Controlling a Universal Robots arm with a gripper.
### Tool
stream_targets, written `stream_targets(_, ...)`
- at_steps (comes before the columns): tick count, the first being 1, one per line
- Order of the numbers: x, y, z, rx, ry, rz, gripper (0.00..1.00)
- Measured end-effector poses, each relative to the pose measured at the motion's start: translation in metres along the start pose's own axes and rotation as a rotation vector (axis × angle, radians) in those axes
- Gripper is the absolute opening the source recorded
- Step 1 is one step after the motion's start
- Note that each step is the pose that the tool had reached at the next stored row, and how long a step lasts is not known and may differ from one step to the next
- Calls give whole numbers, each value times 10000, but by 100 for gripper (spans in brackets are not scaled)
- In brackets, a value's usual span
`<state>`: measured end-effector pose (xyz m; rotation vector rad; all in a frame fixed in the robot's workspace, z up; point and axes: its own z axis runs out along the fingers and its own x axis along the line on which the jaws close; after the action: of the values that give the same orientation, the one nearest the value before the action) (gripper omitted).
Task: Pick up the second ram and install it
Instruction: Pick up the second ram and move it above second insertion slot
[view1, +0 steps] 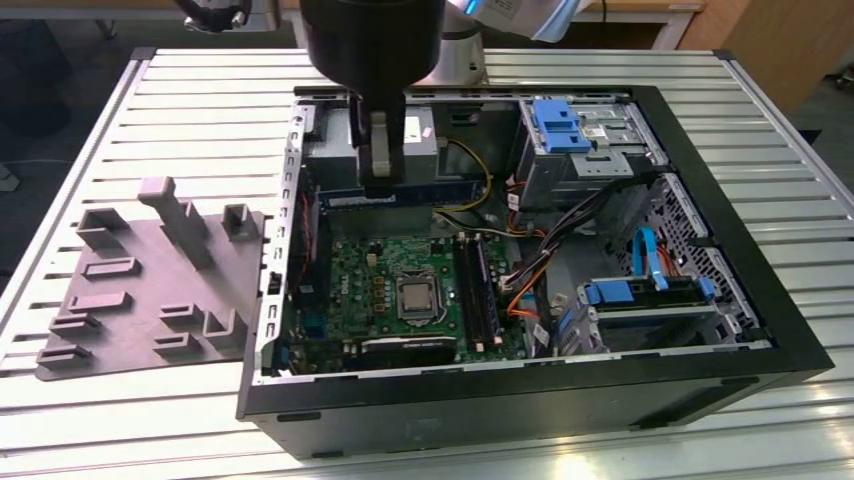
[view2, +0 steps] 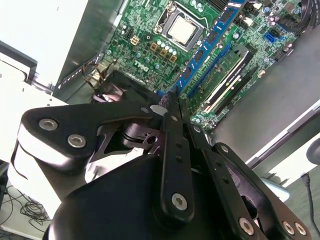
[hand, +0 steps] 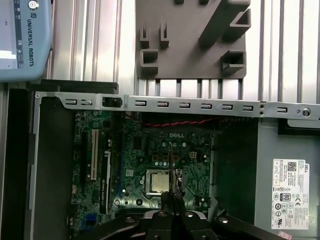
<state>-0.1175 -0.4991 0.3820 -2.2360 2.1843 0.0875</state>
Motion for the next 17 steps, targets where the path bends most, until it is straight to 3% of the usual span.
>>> stream_targets(17, 1, -82, 64, 1, 0, 30, 12)
